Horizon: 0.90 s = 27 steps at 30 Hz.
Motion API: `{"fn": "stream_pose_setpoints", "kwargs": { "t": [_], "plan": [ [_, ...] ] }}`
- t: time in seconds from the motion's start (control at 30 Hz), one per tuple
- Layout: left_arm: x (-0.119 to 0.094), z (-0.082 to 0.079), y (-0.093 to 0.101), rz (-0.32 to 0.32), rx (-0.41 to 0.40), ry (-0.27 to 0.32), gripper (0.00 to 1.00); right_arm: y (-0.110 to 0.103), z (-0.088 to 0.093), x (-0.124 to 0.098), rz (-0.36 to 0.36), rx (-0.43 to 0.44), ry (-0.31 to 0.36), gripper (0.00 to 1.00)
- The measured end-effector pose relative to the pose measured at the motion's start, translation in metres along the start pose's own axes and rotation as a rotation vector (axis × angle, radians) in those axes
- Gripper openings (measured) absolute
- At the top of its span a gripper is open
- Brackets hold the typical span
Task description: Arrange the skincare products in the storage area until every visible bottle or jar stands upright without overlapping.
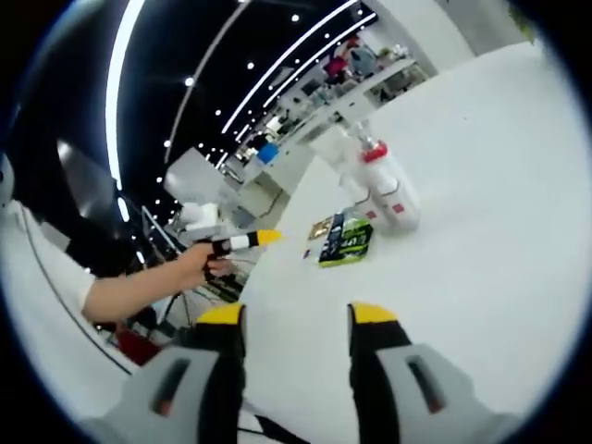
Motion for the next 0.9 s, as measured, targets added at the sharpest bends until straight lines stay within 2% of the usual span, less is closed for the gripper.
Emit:
{"fn": "stream_pose_setpoints", "kwargs": {
  "t": [0.07, 0.3, 0.47, 0.57, 0.67, 0.77, 0.8, 0.9],
  "plan": [
    [-0.011, -0.003, 0.015, 0.032, -0.019, 0.055, 0.23, -0.005, -0.003, 0.003, -0.012, -0.017, 0.002, 0.43],
    [-0.037, 0.001, 0.05, 0.057, 0.014, 0.116, 0.27, -0.017, -0.027, 0.003, -0.01, -0.124, 0.047, 0.45],
    [-0.062, -0.009, 0.081, 0.048, 0.042, 0.23, 0.33, -0.028, -0.045, -0.001, -0.014, -0.245, 0.088, 0.48],
    [-0.076, -0.012, 0.095, 0.018, 0.075, 0.255, 0.37, -0.034, -0.054, -0.003, -0.029, -0.316, 0.107, 0.5],
    [-0.089, -0.012, 0.106, -0.014, 0.103, 0.281, 0.41, -0.038, -0.059, -0.012, -0.058, -0.324, 0.117, 0.53],
    [-0.102, -0.002, 0.122, -0.059, 0.135, 0.289, 0.48, -0.037, -0.065, -0.033, -0.07, -0.378, 0.129, 0.54],
    [-0.105, 0.001, 0.129, -0.064, 0.143, 0.289, 0.5, -0.034, -0.069, -0.044, -0.067, -0.379, 0.135, 0.55],
    [-0.112, 0.007, 0.146, -0.071, 0.143, 0.306, 0.52, -0.032, -0.076, -0.057, -0.071, -0.345, 0.169, 0.59]
  ]
}}
Point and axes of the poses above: the point that each gripper's makers call its tool centre point, and the gripper's own axes: x roughly forward along the fingers, y roughly to its right, z roughly out of its underside, the point moved 5 cm from there along -x, roughly backward along the fingers, and after that the axes turned 14 degrees about z, right-handed, at the moved point
